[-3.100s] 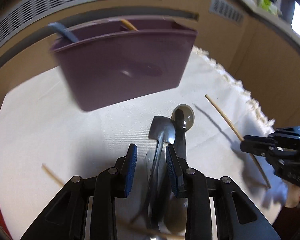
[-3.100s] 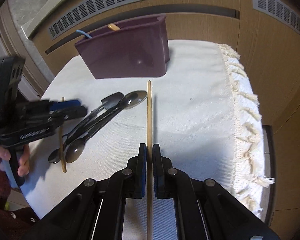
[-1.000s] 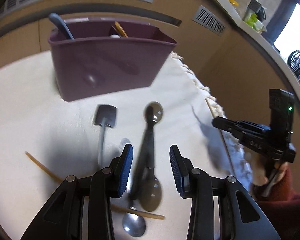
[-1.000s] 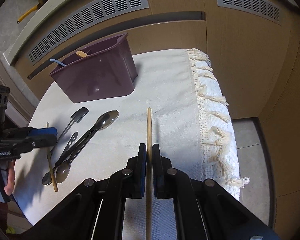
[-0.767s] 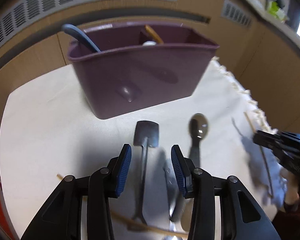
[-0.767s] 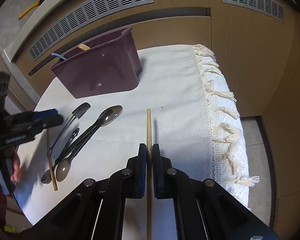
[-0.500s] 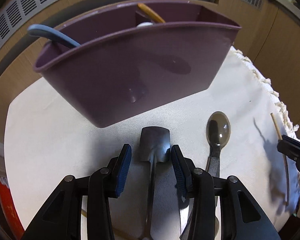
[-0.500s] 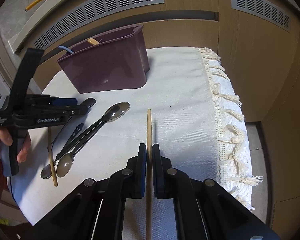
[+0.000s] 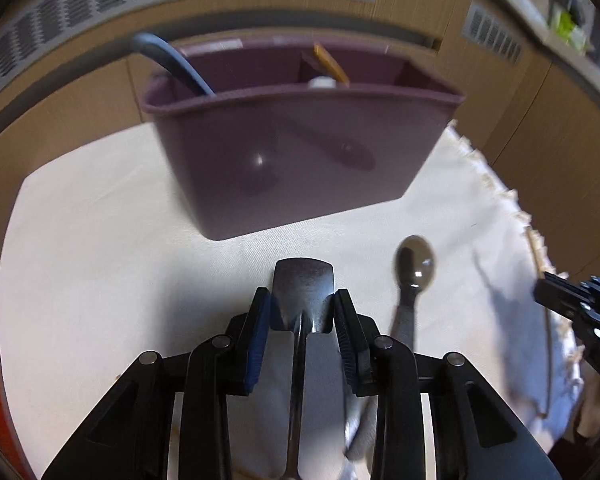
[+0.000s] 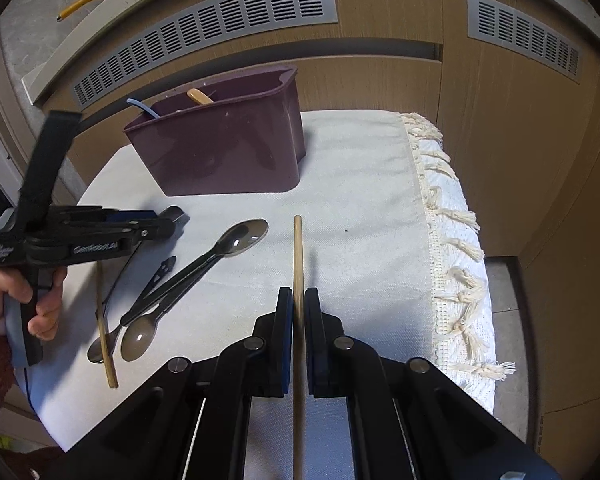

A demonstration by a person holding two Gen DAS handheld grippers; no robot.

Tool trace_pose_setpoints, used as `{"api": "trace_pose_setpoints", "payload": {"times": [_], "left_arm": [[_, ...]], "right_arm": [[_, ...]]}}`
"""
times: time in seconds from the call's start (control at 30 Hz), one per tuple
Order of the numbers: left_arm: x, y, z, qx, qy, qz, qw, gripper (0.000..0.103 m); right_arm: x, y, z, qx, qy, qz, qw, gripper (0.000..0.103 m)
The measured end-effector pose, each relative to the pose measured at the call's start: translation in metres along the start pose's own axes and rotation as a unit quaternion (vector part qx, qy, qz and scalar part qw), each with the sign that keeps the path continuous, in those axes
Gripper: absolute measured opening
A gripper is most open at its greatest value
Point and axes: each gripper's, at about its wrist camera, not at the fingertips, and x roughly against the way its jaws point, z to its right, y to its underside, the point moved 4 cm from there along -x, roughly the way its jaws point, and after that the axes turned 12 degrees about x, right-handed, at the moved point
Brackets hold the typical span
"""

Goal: Organize utensils

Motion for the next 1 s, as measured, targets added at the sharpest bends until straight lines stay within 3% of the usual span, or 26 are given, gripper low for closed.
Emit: {"api": "trace_pose_setpoints", "payload": {"times": [0.27, 0.63, 0.7, 0.73, 0.77, 0.9, 1.0], "left_arm": [[0.057, 0.014, -0.007, 0.031, 0.042, 0.072, 0.996, 0.033], [0.099, 0.004, -0.003, 0.044, 0.063, 0.122, 0.9896, 0.032], [0.114, -0.004, 0.001, 0.041, 0.067, 0.141, 0.9868, 0.029], [0.123, -0.008, 0.003, 0.04, 0.07, 0.152, 0.9852, 0.006], [0.132, -0.015, 0.003, 0.04, 0.074, 0.16, 0.9835, 0.003], [0.158, -0.038, 0.009, 0.037, 0.073, 0.2, 0.9764, 0.003], [0.165, -0.046, 0.013, 0.036, 0.08, 0.205, 0.9747, 0.003]], "right_arm": [[0.009, -0.011, -0.016, 0.022, 0.015, 0.01, 1.0, 0.004], [0.035, -0.037, -0.028, 0.029, 0.02, 0.043, 0.998, 0.004], [0.047, -0.048, -0.027, 0.03, 0.024, 0.059, 0.998, 0.004], [0.056, -0.056, -0.025, 0.029, 0.025, 0.07, 0.997, 0.004], [0.061, -0.061, -0.023, 0.027, 0.024, 0.077, 0.996, 0.004], [0.095, -0.09, -0.012, 0.021, 0.033, 0.12, 0.992, 0.004], [0.118, -0.106, -0.007, 0.031, 0.052, 0.149, 0.987, 0.004]]}}
